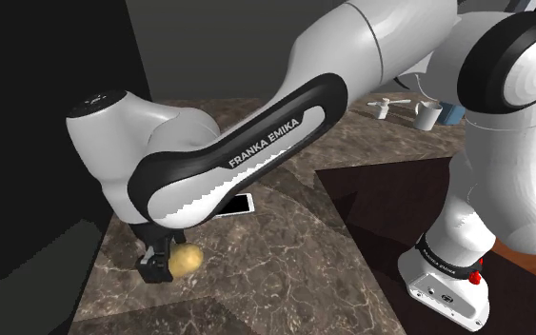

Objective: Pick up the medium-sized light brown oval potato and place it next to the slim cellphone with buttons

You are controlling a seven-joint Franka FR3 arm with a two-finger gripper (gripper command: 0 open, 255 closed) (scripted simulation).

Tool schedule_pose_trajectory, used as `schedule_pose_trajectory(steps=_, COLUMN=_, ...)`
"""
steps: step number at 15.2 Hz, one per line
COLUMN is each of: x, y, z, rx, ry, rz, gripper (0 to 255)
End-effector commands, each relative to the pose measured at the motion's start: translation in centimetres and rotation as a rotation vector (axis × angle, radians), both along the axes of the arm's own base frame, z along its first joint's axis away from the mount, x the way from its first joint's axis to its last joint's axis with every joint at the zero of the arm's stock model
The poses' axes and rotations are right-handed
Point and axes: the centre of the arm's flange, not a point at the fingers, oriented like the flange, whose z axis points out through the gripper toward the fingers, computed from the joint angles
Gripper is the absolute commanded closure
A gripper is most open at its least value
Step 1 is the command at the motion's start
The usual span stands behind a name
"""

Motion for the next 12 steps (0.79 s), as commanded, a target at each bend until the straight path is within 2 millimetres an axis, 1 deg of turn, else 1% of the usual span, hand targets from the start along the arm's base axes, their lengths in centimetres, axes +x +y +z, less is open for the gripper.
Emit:
schedule_pose_trajectory(steps=1, x=-0.1, y=0.0, z=-0.3, rx=-0.004, ry=0.004, rz=0.0, gripper=0)
schedule_pose_trajectory(steps=5, x=0.0, y=0.0, z=-0.4, rx=-0.004, ry=0.004, rz=0.001, gripper=0)
schedule_pose_trajectory(steps=8, x=0.3, y=0.1, z=3.6, rx=-0.004, ry=0.004, rz=0.001, gripper=0)
schedule_pose_trajectory(steps=9, x=0.4, y=0.2, z=4.6, rx=-0.004, ry=0.004, rz=0.001, gripper=0)
schedule_pose_trajectory(steps=12, x=0.4, y=0.2, z=4.6, rx=-0.004, ry=0.004, rz=0.001, gripper=0)
